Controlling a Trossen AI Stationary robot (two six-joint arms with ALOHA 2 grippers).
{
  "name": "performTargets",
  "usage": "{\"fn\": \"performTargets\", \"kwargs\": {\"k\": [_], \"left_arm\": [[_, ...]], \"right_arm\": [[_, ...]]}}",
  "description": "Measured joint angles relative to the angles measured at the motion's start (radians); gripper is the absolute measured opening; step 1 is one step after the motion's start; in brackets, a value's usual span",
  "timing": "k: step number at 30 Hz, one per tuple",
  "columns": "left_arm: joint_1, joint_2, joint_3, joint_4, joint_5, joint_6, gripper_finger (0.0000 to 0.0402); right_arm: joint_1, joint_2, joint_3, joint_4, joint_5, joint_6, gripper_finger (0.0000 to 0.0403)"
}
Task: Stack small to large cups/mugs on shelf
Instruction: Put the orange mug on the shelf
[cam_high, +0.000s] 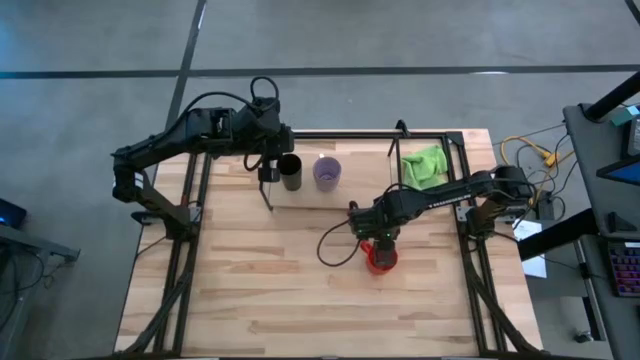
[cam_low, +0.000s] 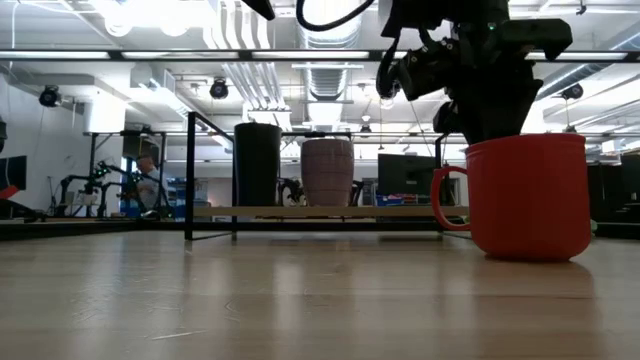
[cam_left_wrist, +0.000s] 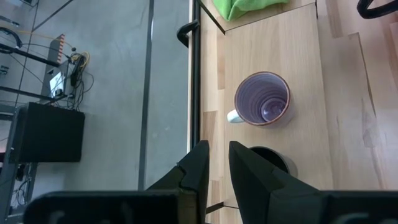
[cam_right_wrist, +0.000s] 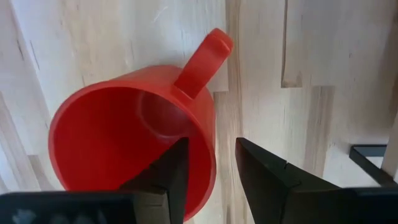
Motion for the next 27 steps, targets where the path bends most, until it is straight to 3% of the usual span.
{"fn": "performTargets", "kwargs": {"k": [4,14,23,27], "left_arm": [[0.000,0.000,0.000,0.000,0.000,0.000,0.0048],[-0.001,0.000,0.000,0.000,0.000,0.000,0.0048],[0.000,0.000,0.000,0.000,0.000,0.000,0.0048],[0.000,0.000,0.000,0.000,0.000,-0.002,0.0048]], "right_arm": [[0.000,0.000,-0.009,0.000,0.000,0.022,0.0110],[0.000,0.000,-0.011,0.011,0.000,0.076,0.0014],[-0.028,-0.002,0.021,0.028,0.007,0.317,0.0010],[-0.056,-0.007,0.067,0.019,0.068,0.421,0.0010]]}}
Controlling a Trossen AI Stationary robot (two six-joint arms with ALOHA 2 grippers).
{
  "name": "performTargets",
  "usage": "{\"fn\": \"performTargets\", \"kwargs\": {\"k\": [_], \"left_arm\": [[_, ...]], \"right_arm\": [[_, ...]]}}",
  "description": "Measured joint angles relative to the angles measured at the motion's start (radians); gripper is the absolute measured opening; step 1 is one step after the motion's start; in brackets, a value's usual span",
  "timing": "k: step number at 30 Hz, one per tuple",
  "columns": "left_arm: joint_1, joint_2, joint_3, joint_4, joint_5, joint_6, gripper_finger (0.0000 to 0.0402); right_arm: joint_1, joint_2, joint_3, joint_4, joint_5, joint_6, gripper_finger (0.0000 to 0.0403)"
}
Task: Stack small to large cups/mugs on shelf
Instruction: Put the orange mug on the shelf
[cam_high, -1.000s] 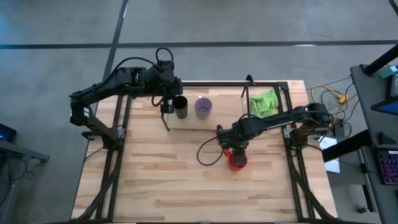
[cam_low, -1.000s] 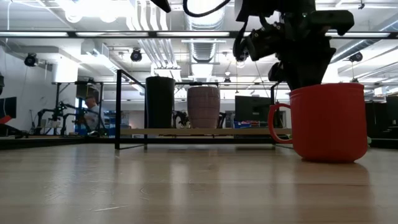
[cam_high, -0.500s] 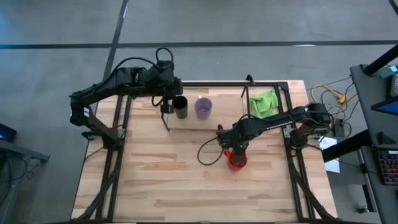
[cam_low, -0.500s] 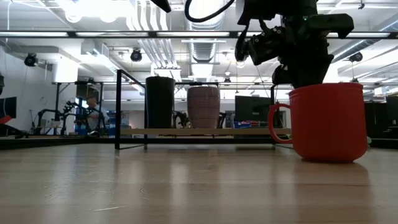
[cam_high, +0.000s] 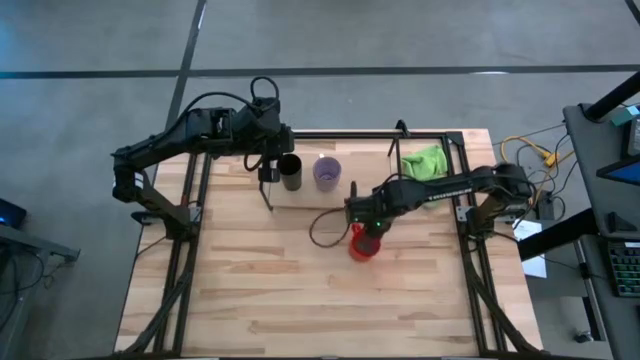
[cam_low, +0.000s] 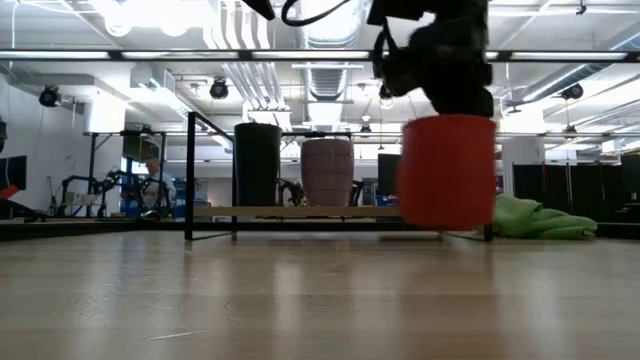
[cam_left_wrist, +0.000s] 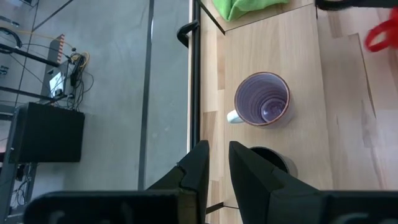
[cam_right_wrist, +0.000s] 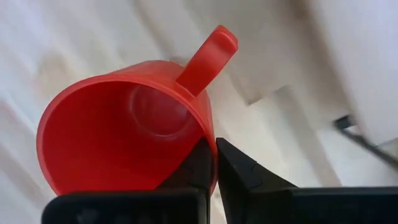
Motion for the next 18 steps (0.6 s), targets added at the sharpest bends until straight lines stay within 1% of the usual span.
{"fn": "performTargets", "kwargs": {"k": [3,5,8,12,18], "left_arm": [[0.000,0.000,0.000,0.000,0.000,0.000,0.0048],[0.001,0.000,0.000,0.000,0.000,0.000,0.0048],[0.000,0.000,0.000,0.000,0.000,-0.001,0.0048],[0.000,0.000,0.000,0.000,0.000,-0.001,0.0048],[0.000,0.000,0.000,0.000,0.000,-0.002,0.0048]], "right_arm": [[-0.027,-0.009,0.038,-0.005,0.037,0.061,0.0009],[-0.046,-0.013,0.060,-0.013,0.040,0.073,0.0009],[-0.075,-0.014,0.088,-0.072,0.041,0.073,0.0009],[-0.116,-0.014,0.124,-0.158,0.098,0.079,0.0009],[-0.187,-0.022,0.180,-0.159,0.125,0.030,0.0009]]}}
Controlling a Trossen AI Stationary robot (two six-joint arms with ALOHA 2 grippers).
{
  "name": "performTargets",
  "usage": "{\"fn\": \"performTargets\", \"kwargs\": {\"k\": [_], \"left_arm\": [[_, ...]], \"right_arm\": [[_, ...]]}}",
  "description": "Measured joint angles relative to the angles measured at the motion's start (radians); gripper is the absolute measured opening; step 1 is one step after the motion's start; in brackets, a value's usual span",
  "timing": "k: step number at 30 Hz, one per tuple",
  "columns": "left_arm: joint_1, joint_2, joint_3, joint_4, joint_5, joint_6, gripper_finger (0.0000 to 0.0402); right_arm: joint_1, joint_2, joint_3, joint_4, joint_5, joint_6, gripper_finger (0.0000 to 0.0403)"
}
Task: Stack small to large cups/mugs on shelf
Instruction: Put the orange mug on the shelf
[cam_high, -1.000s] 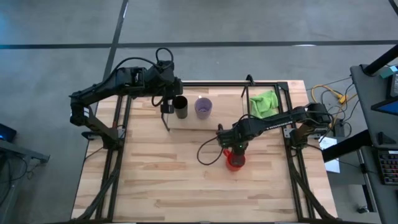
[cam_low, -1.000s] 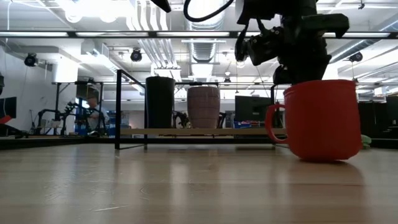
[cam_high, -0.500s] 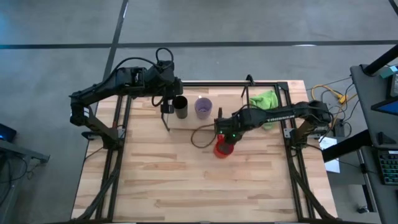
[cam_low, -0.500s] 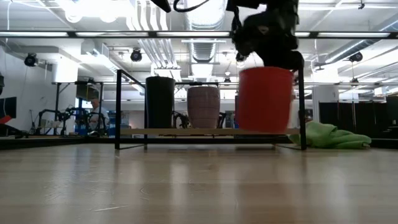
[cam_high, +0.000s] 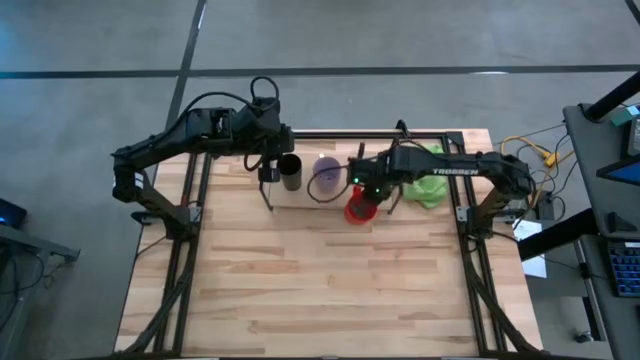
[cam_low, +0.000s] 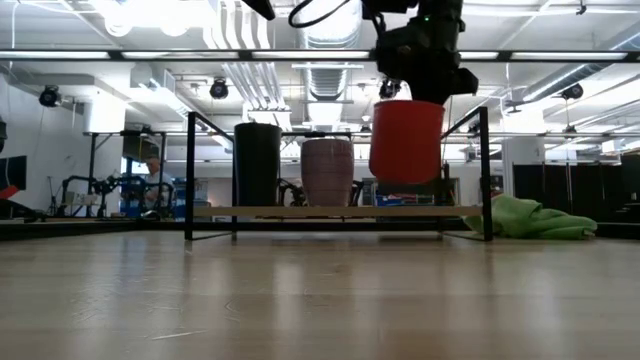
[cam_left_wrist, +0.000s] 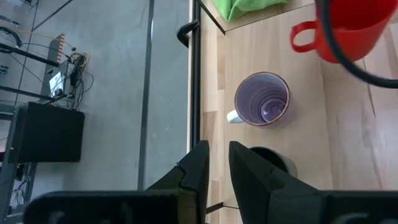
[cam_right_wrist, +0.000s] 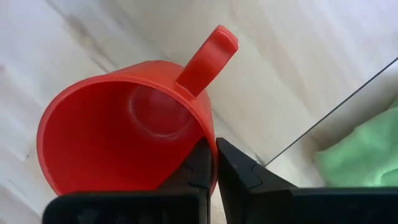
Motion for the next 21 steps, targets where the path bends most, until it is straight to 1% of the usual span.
{"fn": "performTargets", "kwargs": {"k": [15,21], "left_arm": [[0.000,0.000,0.000,0.000,0.000,-0.001,0.0048],[0.000,0.000,0.000,0.000,0.000,-0.001,0.0048]], "right_arm": [[-0.183,0.001,0.020,-0.008,0.053,-0.135,0.0009],[-0.211,0.002,0.019,-0.008,0.053,-0.187,0.0009]]}}
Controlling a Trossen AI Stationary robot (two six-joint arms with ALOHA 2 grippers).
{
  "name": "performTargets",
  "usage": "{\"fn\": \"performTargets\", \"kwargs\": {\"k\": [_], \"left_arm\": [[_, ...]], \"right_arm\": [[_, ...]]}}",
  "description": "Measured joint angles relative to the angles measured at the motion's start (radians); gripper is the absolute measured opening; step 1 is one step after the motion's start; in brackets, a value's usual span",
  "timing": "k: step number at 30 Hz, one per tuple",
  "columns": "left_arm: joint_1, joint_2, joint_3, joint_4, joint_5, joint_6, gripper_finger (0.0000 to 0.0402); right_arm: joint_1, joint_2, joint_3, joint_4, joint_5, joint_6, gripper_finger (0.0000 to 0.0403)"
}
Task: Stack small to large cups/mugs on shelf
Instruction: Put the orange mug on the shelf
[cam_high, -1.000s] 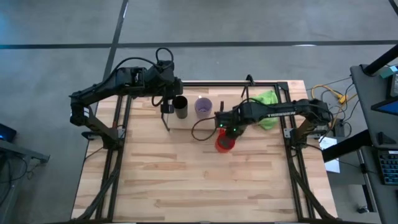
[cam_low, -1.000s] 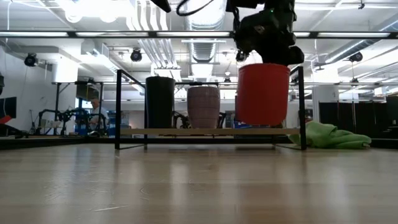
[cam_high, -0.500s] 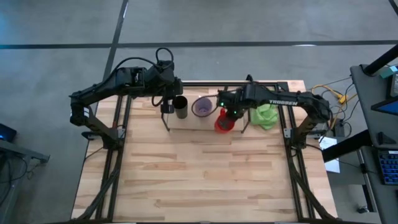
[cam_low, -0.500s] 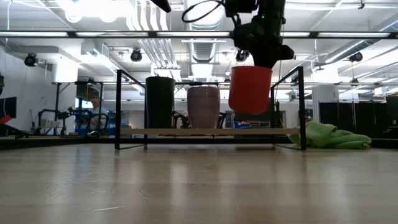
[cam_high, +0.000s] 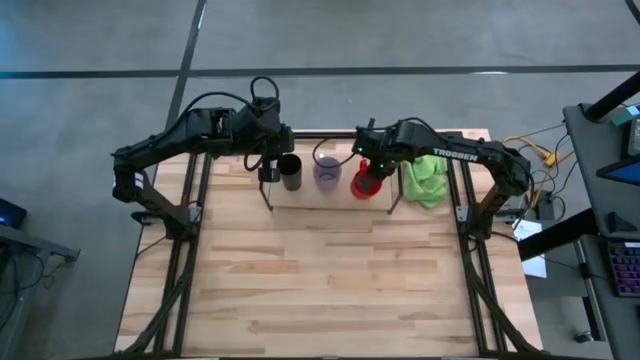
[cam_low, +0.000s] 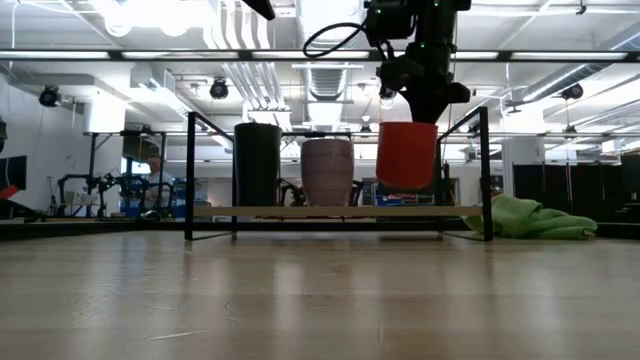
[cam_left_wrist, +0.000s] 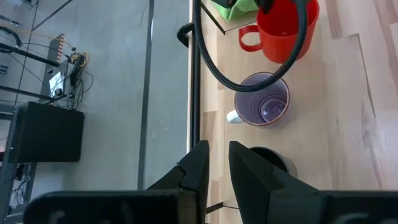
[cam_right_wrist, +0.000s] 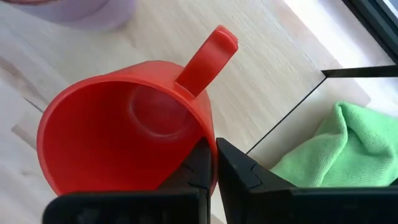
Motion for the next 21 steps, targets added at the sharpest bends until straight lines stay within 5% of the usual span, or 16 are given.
{"fn": "performTargets", "kwargs": {"k": [21], "left_arm": [[-0.001,0.000,-0.003,0.001,0.000,0.000,0.0048]], "right_arm": [[-0.056,0.055,-0.001,-0.002,0.056,-0.159,0.0009]]}}
